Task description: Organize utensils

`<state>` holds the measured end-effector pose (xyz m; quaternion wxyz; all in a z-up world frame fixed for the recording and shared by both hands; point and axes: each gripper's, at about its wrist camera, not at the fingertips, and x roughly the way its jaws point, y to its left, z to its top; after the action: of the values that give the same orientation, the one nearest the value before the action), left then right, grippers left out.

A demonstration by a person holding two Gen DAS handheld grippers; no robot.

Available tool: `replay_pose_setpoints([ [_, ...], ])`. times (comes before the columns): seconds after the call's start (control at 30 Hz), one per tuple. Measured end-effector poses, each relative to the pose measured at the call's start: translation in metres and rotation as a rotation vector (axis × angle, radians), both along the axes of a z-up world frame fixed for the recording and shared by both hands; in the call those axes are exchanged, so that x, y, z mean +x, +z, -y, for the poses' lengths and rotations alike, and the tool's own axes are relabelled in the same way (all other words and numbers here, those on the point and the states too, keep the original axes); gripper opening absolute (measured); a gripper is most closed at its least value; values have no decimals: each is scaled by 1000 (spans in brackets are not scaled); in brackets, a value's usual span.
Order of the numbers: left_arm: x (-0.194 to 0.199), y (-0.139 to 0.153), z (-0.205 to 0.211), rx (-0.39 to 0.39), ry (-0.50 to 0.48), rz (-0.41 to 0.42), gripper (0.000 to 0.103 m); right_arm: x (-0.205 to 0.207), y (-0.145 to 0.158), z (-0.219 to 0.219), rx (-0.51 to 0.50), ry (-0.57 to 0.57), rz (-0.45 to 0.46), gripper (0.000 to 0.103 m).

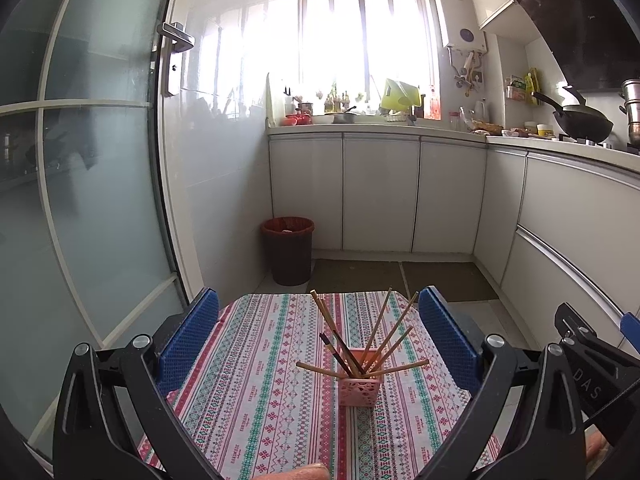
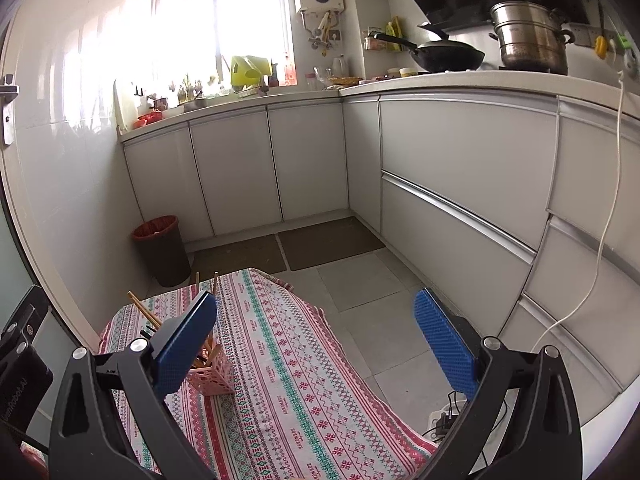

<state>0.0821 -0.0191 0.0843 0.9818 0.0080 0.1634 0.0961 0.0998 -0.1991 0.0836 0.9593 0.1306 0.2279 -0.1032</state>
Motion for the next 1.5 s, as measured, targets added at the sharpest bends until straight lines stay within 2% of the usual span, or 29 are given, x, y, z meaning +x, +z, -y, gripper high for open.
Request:
replay_pose_setpoints([
  [1.5, 3, -2, 5, 9, -15, -15, 96, 5, -5, 4, 47, 20, -24, 96],
])
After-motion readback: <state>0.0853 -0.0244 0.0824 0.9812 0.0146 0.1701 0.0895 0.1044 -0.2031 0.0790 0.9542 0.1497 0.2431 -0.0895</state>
